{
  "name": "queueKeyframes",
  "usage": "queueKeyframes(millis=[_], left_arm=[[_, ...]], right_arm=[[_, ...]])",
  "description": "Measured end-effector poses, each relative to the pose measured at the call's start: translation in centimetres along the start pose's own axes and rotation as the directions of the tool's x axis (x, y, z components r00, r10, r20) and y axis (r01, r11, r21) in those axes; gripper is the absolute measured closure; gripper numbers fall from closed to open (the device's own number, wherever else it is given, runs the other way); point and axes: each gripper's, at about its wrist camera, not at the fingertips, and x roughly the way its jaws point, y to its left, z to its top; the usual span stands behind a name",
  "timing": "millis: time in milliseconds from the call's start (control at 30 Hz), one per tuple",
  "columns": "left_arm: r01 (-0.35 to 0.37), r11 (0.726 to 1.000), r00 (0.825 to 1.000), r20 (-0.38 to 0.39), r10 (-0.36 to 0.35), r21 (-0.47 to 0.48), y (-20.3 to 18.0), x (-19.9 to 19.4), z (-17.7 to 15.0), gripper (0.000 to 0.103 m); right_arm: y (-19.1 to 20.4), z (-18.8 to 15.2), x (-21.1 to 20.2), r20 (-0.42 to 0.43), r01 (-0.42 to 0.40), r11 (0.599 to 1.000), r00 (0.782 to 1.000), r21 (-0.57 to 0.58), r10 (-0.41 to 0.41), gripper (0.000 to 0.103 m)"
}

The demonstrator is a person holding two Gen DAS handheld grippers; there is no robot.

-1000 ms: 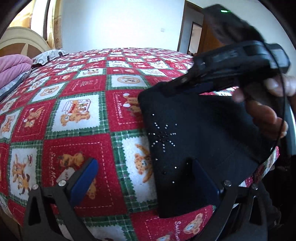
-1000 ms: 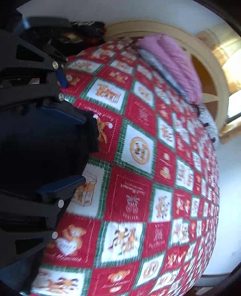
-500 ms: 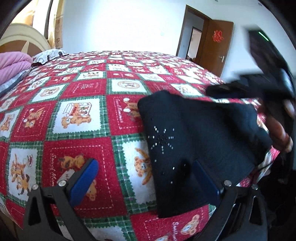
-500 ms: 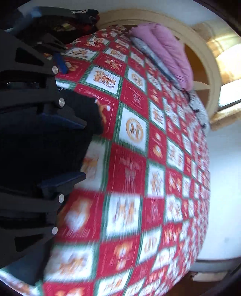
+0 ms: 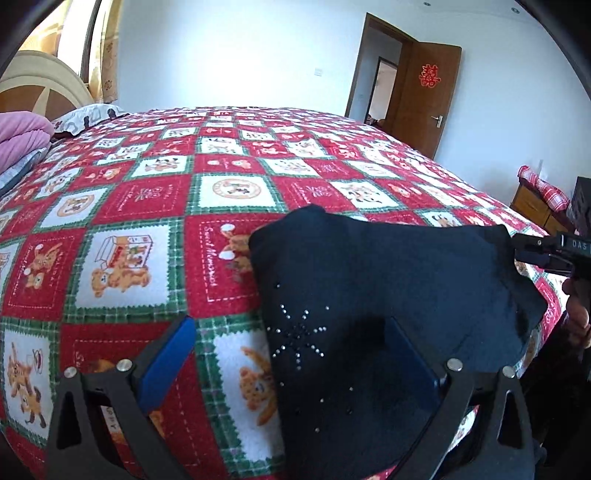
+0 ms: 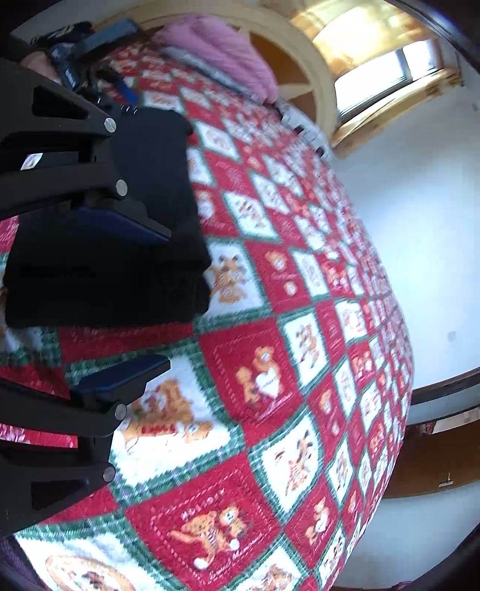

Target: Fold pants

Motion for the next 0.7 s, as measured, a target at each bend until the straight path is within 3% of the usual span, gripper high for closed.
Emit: queueKeyframes(millis=[67,133,300,433,600,700], left_arm=[[-0.007,1.000,1.000,-0.002,0.007,0.006,0.0,0.2,0.0,0.000],[-0.007,1.000,1.000,-0.001,0.007,0.009,-0.1,0.3,0.1,0.000],[0.007,1.000,1.000,-0.008,-0.007,0.012,0.0,0.5,0.3,0.000],[0.068,0.997,0.998,-0.005,-0.068,-0.029,0.2,0.6,0.8,0.000],[0.035,0.999,0.999,-0.018,-0.034,0.015,-0.8,1.6,1.2,0.000],[0.032,0.999,0.999,-0.018,-0.032,-0.001,-0.8,1.8,1.3,0.000]], right_arm=[[1.0,-0.1,0.9,-0.022,0.012,0.999,1.000,-0.044,-0.013,0.040],[0.5,-0.3,2.3,-0.061,0.115,0.993,0.991,-0.024,-0.116,0.040],[-0.3,-0.4,2.2,-0.080,0.089,0.996,0.993,0.002,-0.088,0.040],[-1.0,-1.1,1.6,-0.097,-0.037,0.998,0.994,0.060,0.043,0.042],[-2.0,-1.8,2.3,-0.123,-0.098,0.991,0.986,0.095,0.110,0.042],[-2.0,-2.2,2.0,-0.123,-0.159,0.982,0.978,0.100,0.171,0.053]])
